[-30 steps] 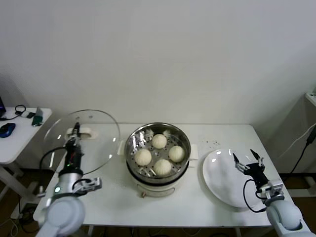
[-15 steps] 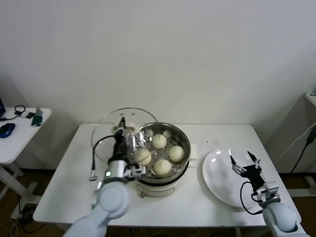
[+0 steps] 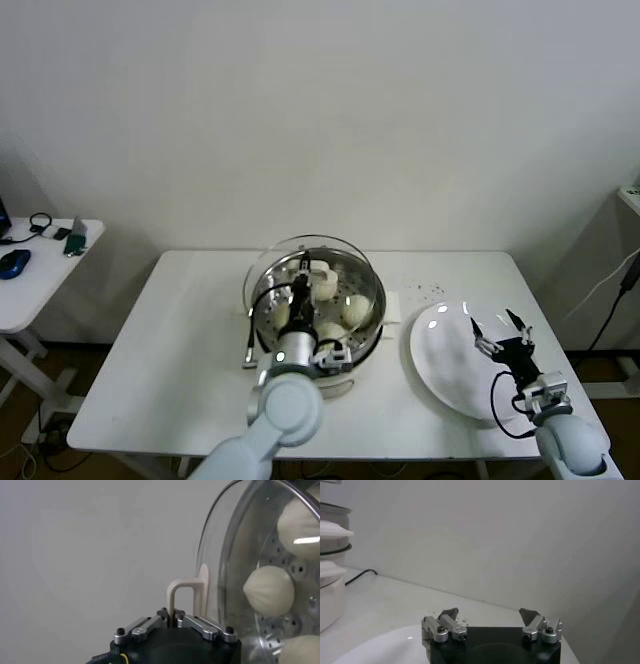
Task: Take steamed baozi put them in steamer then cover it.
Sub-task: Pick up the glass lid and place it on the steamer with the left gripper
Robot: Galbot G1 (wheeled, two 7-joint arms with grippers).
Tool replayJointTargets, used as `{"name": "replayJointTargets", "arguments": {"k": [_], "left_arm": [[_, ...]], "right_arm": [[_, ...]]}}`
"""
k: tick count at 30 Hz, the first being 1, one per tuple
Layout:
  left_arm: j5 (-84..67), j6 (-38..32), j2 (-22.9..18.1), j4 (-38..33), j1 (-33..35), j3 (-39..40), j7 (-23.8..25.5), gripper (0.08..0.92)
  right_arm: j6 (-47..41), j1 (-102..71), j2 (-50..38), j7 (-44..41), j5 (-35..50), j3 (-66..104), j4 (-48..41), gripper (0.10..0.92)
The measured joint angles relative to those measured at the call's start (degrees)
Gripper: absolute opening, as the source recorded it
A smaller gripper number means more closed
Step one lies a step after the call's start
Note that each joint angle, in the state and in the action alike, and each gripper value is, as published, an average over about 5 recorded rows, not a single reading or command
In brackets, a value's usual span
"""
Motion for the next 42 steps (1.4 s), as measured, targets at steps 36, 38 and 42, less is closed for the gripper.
{"name": "replayJointTargets", "arguments": {"k": [36,38,42], "left_arm": [[1.2,0.0,-4.7,4.6,2.0,-0.4,-1.2,0.145],[1.3,0.0,-4.6,4.6,2.0,-0.3,-1.3,0.145],[1.6,0.0,-4.4,4.6,1.8,-0.2,-1.1,0.145]], "right_arm": [[0.6,0.4,1.0,-0.8,-1.6,0.4,-0.6,0.823],[0.6,0.4,1.0,-0.8,-1.6,0.4,-0.6,0.823],[0.6,0.4,1.1,-0.9,-1.6,0.4,-0.6,0.823]]}}
